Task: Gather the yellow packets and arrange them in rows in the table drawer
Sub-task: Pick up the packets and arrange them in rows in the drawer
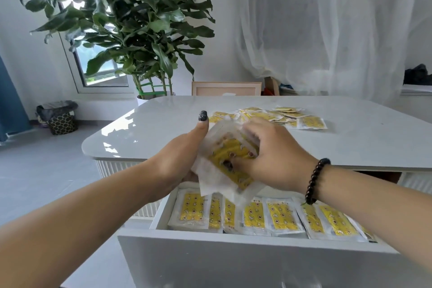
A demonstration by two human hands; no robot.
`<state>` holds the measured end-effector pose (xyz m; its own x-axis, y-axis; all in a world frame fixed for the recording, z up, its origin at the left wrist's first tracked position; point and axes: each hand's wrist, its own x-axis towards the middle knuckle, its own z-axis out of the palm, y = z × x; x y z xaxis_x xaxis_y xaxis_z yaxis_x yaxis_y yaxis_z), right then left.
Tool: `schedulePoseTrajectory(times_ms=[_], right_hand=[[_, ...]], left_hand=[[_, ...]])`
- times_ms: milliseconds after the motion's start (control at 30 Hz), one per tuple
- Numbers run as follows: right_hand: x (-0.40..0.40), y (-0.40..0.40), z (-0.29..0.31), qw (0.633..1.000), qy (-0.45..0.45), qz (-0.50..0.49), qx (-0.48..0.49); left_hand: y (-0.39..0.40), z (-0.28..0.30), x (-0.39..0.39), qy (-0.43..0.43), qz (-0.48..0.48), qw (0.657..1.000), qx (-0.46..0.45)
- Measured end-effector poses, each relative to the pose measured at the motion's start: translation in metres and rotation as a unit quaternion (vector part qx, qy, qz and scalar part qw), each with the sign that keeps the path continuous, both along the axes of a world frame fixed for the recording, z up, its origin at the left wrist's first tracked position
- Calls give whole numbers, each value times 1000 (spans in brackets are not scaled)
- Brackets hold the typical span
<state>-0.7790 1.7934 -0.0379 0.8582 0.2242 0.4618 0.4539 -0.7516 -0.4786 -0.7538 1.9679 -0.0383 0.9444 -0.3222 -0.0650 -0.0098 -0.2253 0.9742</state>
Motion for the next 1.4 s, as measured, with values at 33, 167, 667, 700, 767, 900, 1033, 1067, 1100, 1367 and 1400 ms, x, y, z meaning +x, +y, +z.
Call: schedulePoseTrajectory(times_ms=[33,167,667,700,767,900,1033,1067,1100,1367,1400], right_hand=[[0,-4,2,999,-1,-6,37],[10,-30,8,965,-28,-58,255],[96,8,4,892,16,-82,444],[107,9,3,884,27,-80,459],[129,12,-4,867,53,-76,490],[157,3,-30,836,138,-69,526],[174,-27,-47,849,156,-124,490],[177,-34,-50,848,150,-131,491],[181,-41,-53,848,143,-135,492],[188,-63,-66,911,66,-96,395],[187,-65,-70,929,66,-84,355]], left_hand=[[1,1,3,-6,15,1000,-6],[9,1,13,-56,41,998,7],[-56,15,82,-120,189,958,-181],[-61,13,89,-97,197,954,-205],[-74,3,106,-58,187,952,-235],[-95,-23,138,-25,142,962,-230],[-99,-45,166,-27,98,974,-202],[-99,-48,173,-23,106,974,-199],[-100,-50,180,-19,116,974,-193],[-101,-75,204,-112,69,991,-37],[-101,-81,203,-113,54,992,-11]])
